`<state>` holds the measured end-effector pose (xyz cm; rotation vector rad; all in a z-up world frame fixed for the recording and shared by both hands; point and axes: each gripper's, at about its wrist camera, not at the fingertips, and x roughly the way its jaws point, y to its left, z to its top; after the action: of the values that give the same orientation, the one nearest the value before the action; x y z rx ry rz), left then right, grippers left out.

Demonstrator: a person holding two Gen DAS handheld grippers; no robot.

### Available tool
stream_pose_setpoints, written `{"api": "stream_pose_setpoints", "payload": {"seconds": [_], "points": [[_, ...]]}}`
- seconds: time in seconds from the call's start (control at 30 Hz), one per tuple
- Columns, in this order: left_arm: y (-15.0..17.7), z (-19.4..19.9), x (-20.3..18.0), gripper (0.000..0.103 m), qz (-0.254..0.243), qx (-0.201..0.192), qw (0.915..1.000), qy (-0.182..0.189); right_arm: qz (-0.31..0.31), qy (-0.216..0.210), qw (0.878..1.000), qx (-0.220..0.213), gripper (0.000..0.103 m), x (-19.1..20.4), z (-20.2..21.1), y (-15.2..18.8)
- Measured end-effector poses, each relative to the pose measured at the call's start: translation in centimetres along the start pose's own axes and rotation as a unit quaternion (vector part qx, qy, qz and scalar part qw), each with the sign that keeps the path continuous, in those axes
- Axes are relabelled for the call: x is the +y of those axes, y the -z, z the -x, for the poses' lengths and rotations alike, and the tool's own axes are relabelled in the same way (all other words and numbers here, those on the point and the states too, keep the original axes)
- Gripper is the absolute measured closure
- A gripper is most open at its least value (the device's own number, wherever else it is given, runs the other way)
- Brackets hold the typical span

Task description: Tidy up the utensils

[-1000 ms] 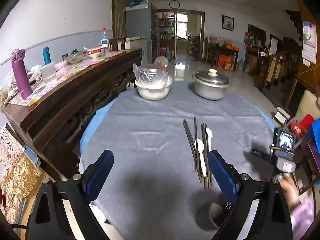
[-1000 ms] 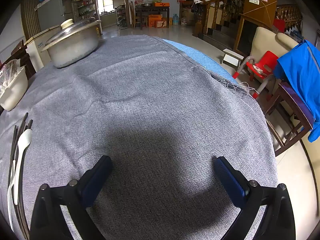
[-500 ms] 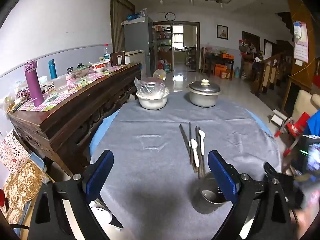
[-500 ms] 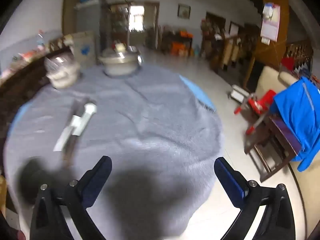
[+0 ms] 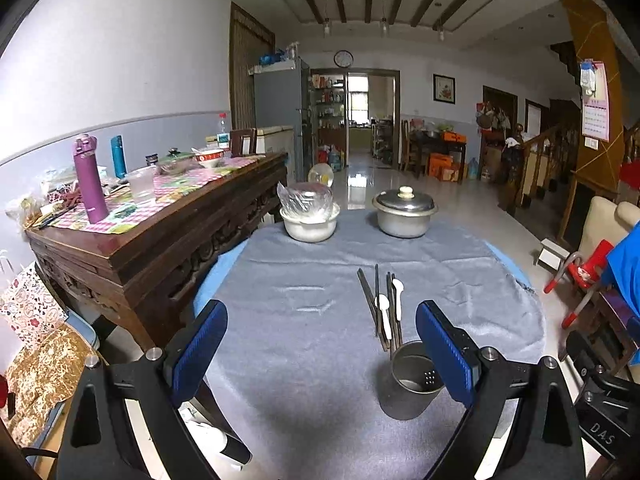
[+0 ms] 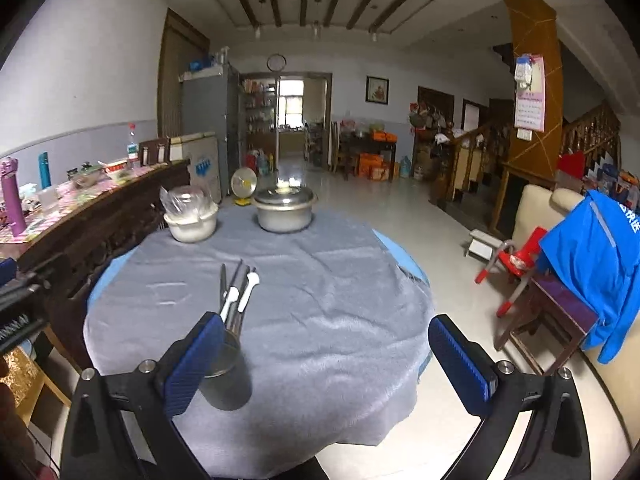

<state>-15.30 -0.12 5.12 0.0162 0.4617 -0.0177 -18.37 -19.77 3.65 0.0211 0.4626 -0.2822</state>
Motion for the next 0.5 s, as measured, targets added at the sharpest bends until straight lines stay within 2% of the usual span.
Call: {"api": "stream_pose_setpoints", "payload": {"seconds": [0.2, 0.5], "points": [[0.22, 0.52, -0.15, 0.008, -0.006, -0.008, 0.9999, -0.002, -0.006, -0.007, 1.000, -0.013, 0.000, 0.17, 1.39, -0.35], [0.59, 0.87, 0.00, 0.008, -0.006, -0.007, 1.0000, -0.003, -0.007, -0.016, 1.000, -0.002, 0.000, 0.86, 0.68, -0.11]]}}
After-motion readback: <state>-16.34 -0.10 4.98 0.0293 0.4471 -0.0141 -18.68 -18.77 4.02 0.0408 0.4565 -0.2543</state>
